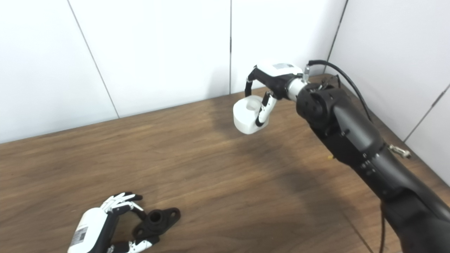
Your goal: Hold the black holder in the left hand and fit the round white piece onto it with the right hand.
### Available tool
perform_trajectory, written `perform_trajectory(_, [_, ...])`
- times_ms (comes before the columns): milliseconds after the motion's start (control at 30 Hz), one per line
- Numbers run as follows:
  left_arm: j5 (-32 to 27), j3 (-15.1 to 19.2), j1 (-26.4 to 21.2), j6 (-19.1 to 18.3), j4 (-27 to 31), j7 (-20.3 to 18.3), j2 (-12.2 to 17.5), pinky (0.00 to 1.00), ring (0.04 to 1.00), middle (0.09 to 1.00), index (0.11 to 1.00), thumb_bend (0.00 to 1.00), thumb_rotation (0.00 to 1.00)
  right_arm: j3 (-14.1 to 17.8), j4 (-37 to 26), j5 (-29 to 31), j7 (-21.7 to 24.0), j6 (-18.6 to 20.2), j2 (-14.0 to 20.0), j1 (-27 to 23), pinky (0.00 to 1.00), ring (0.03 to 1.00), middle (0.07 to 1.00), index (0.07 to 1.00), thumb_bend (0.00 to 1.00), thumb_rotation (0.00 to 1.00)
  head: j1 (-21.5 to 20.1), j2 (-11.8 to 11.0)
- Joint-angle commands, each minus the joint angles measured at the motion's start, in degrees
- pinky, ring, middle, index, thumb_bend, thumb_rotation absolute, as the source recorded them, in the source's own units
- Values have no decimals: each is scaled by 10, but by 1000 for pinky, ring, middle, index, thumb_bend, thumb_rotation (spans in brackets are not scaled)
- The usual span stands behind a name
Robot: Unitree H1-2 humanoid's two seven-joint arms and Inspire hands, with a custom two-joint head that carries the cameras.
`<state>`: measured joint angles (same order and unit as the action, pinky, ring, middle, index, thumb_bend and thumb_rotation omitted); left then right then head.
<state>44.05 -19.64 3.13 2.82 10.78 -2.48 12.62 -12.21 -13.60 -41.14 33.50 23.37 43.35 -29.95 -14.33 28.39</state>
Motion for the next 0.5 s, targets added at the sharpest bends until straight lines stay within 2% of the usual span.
perform_trajectory(0, [6, -10, 12, -22, -21, -29, 4, 884, 868, 792, 487, 517, 43, 15, -43, -12, 9, 12, 15, -12, 822, 950, 824, 484, 524, 133, 4, 3])
perform_trajectory(333, [15, -16, 12, -21, -27, -23, 0, 889, 874, 801, 487, 517, 45, 20, -189, -17, 37, 10, -20, 43, 781, 933, 817, 483, 525, 135, 46, 31])
perform_trajectory(467, [16, -18, 11, -24, -30, -25, -4, 909, 883, 808, 487, 517, 45, 21, -235, -13, 42, -4, -38, 57, 758, 922, 812, 482, 525, 135, 61, 43])
